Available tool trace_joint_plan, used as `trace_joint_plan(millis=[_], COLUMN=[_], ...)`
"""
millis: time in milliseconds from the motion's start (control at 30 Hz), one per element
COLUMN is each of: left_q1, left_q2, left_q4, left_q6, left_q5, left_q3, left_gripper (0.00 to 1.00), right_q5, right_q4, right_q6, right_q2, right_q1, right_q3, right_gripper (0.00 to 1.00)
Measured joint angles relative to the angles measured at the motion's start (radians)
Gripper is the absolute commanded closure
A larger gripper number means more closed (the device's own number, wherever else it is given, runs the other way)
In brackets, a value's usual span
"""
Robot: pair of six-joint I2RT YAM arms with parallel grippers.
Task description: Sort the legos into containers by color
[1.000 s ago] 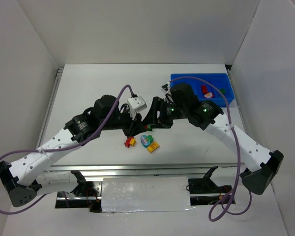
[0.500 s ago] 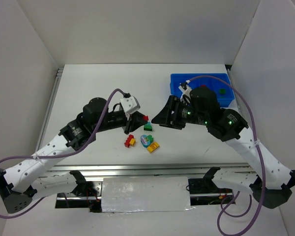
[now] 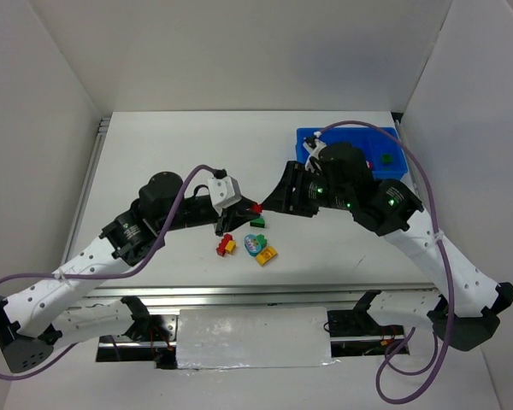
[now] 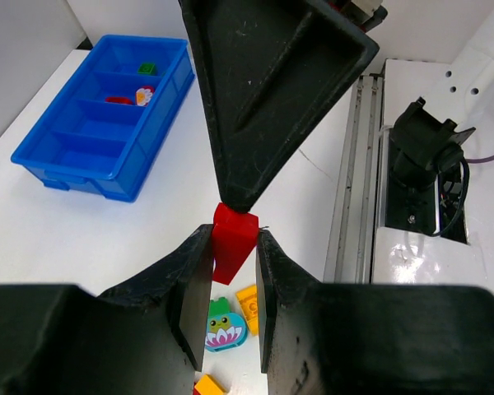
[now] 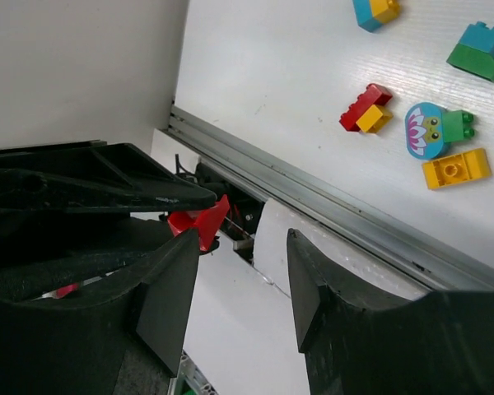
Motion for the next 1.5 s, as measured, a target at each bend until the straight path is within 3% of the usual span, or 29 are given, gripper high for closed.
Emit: trace_joint_plan(millis=[400, 633, 733, 867, 900, 933, 1000, 1033, 1067, 1133, 1500], left_q1=[-0.01, -0.016, -0.018, -0.018, -0.018, -0.018, -0.018, -0.018, -0.018, -0.018, -0.018], left_q2=[0.019, 0.033, 0.034, 0.034, 0.034, 0.035, 0.035, 0.037, 0.04, 0.05, 0.095], left_q4=[-0.016, -0.014, -0.016, -0.018, -0.019, -0.021, -0.021, -0.022, -0.023, -0.026, -0.041], left_q6=[0.0, 0.0, 0.0, 0.0, 0.0, 0.0, -0.001, -0.001, -0.003, -0.005, -0.038], left_q5=[0.016, 0.024, 0.024, 0.019, 0.016, 0.014, 0.006, -0.001, -0.006, -0.014, -0.108], left_q3=[0.0, 0.0, 0.0, 0.0, 0.0, 0.0, 0.0, 0.0, 0.001, 0.005, 0.027], left_gripper=[1.0, 1.0, 1.0, 0.97, 0.96, 0.9, 0.79, 0.66, 0.61, 0.01, 0.0], right_q5=[-0.031, -0.031, -0.031, -0.026, -0.019, -0.019, -0.014, -0.013, -0.011, -0.006, -0.005], right_q4=[0.013, 0.018, 0.025, 0.021, 0.018, 0.016, 0.016, 0.016, 0.015, 0.014, 0.048], right_q6=[-0.037, -0.049, -0.054, -0.064, -0.064, -0.066, -0.066, -0.067, -0.069, -0.072, -0.084], right_q2=[0.026, 0.05, 0.055, 0.058, 0.059, 0.06, 0.063, 0.065, 0.068, 0.072, 0.076], right_q1=[0.043, 0.059, 0.063, 0.064, 0.064, 0.064, 0.064, 0.064, 0.064, 0.064, 0.054], right_q3=[0.002, 0.013, 0.014, 0.014, 0.014, 0.014, 0.016, 0.018, 0.019, 0.019, -0.023], right_gripper=[0.46, 0.52, 0.58, 0.9, 0.92, 1.0, 1.0, 1.0, 1.0, 1.0, 1.0])
